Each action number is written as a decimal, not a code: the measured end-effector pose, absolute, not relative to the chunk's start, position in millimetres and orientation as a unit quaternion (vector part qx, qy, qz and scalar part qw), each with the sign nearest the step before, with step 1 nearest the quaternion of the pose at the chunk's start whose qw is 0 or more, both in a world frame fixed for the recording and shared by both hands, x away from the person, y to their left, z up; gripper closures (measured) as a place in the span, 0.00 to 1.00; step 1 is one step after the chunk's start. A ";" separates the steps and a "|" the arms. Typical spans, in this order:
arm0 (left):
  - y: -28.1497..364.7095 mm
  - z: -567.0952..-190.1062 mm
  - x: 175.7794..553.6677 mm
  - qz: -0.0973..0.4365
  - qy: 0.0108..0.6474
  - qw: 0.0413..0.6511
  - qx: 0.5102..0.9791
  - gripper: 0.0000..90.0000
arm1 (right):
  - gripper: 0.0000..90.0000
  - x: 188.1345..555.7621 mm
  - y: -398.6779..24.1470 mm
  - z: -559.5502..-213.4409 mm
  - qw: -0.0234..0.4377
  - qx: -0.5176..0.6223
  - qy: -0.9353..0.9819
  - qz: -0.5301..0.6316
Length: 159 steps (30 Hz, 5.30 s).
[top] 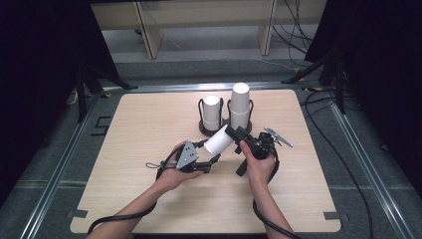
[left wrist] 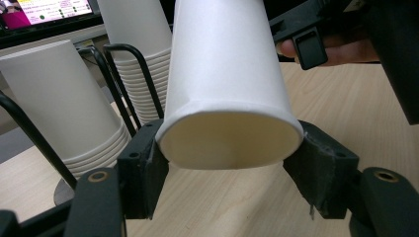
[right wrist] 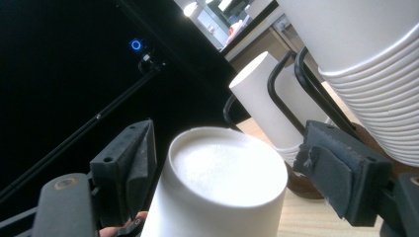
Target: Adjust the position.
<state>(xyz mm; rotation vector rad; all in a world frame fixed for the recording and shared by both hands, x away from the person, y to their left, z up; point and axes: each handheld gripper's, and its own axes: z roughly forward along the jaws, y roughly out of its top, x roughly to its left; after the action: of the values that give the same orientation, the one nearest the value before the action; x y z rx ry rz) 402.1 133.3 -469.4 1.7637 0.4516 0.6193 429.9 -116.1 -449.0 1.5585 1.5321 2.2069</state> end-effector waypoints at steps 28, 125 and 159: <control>164.5 -459.3 403.0 0.253 0.185 0.549 0.775 0.38 | 0.26 417.3 -148.7 -441.2 0.084 0.443 0.562 0.694; 141.3 -390.0 412.9 0.123 -0.064 0.227 0.964 0.39 | 0.29 408.1 -147.3 -451.9 0.048 0.185 0.844 0.501; 115.9 -381.4 417.0 0.103 -0.066 0.154 0.981 0.39 | 0.29 411.5 -123.4 -438.1 0.061 0.148 0.869 0.469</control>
<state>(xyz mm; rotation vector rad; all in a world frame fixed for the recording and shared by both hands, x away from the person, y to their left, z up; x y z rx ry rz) 417.0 115.9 -381.4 2.8111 -0.1897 0.2952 411.5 -123.4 -438.1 0.4465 2.6289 1.4176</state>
